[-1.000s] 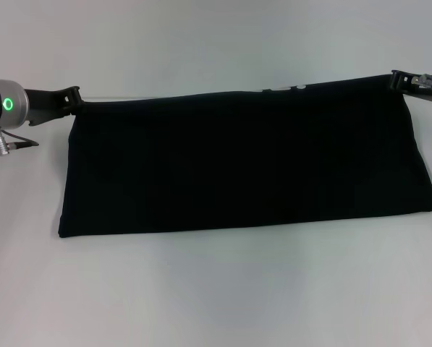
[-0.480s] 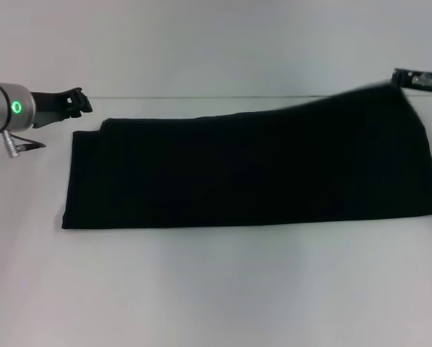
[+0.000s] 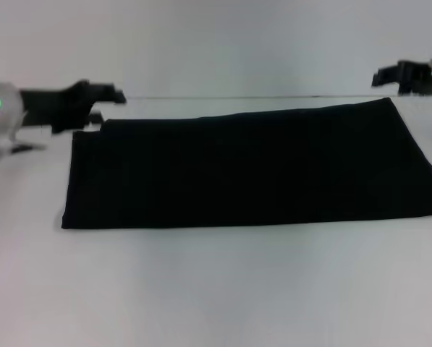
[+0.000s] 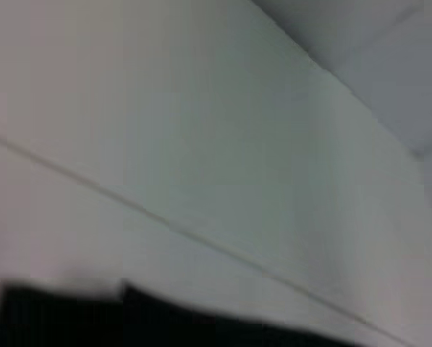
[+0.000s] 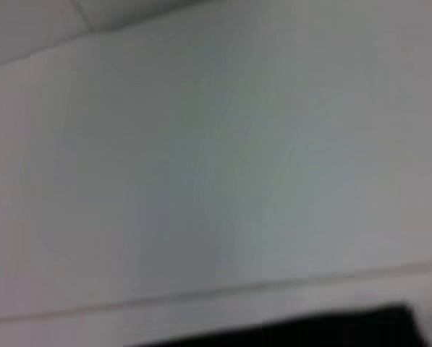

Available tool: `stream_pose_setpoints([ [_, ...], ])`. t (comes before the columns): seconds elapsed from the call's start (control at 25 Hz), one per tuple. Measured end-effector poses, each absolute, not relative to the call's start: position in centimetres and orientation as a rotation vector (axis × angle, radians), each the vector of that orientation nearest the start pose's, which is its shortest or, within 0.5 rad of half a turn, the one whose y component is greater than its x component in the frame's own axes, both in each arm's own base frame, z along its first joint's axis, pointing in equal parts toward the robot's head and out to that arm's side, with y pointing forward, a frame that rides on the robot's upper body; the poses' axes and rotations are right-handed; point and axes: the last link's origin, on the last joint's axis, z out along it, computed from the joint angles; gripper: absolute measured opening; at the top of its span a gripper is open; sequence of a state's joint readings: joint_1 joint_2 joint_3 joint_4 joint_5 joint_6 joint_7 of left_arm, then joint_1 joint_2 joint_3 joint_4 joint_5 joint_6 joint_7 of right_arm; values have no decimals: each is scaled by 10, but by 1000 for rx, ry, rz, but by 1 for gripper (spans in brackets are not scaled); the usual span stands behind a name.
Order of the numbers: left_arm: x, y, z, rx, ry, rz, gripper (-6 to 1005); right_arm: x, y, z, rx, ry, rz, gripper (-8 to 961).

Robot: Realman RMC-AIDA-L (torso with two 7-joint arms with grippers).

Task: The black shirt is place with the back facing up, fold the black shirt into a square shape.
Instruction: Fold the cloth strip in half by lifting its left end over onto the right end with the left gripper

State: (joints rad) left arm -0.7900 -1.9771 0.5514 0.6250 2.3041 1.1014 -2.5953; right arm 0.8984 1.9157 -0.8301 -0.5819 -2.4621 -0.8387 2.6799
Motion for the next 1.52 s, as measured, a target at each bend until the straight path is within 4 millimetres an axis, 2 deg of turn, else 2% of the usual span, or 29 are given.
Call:
stream_pose_setpoints([
  [0.16,-275,405,73,-1897,-1997,-786,614,244,468,81,-1895,1617,363,564],
  [0.32,-300,367,83,-1835,-2134,-911,652,253,458,101,-1880,1702,440,583],
  [0.44,-326,342,81,-1714,-2216,-918,652,258,455,112,-1859,1719,464,598],
  [0.56,-342,327,75,-1629,-2266,-903,652,259,454,115,-1853,1721,473,595],
  [0.76,-351,317,61,-1551,-2332,-914,652,260,454,116,-1848,1719,475,593],
  [1.2,-367,313,40,-1366,-2408,-910,651,263,454,117,-1839,1718,476,592],
  [1.52,-367,318,27,-1311,-2427,-915,651,265,455,118,-1822,1713,480,592],
])
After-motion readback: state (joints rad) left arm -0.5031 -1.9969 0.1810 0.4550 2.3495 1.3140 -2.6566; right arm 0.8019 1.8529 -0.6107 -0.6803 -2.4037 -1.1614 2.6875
